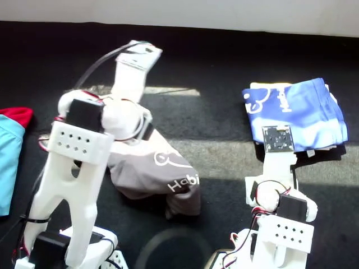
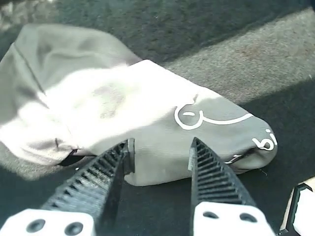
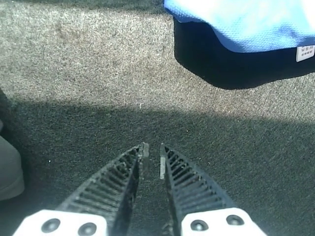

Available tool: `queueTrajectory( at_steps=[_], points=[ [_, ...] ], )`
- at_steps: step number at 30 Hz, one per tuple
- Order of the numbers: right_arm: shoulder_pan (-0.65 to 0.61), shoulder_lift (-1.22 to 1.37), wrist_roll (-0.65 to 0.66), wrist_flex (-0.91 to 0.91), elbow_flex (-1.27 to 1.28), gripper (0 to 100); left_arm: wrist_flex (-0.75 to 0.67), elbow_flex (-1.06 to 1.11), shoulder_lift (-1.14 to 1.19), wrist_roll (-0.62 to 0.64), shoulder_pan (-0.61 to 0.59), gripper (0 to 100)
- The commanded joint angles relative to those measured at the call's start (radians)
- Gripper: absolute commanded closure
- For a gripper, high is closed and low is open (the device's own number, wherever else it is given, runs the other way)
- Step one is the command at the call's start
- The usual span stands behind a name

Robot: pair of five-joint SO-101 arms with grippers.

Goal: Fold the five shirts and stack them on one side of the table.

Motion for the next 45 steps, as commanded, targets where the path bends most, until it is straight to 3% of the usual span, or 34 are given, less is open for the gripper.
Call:
queueTrajectory(
  at_steps=[1,6,11,17,23,31,37,42,45],
  points=[
    [-0.01,-0.008,-0.002,-0.005,-0.013,94.7,0.117,0.008,-0.001,-0.101,-0.102,81],
    [-0.018,-0.007,-0.003,-0.064,-0.012,94.7,0.164,0.183,-0.028,-0.133,-0.12,81],
    [-0.17,0.015,-0.002,-0.059,-0.05,94.7,0.106,0.41,-0.14,-0.092,-0.122,81],
    [-0.203,0.22,-0.006,-0.058,-0.22,94.7,-0.106,0.73,-0.36,-0.095,-0.122,81],
    [-0.203,0.354,-0.006,-0.056,-0.366,94.7,-0.242,0.96,-0.389,-0.146,-0.124,81],
    [-0.203,0.387,-0.008,-0.058,-0.384,94.7,-0.405,0.992,-0.351,-0.167,-0.116,81],
    [-0.203,0.381,-0.008,-0.033,-0.386,94.7,-0.549,0.963,-0.07,-0.167,-0.074,81],
    [-0.203,0.387,-0.008,-0.03,-0.383,94.7,-0.477,0.756,0.104,-0.163,-0.059,83],
    [-0.203,0.387,-0.008,-0.03,-0.383,94.7,-0.396,0.642,0.128,-0.163,-0.064,96]
  ],
)
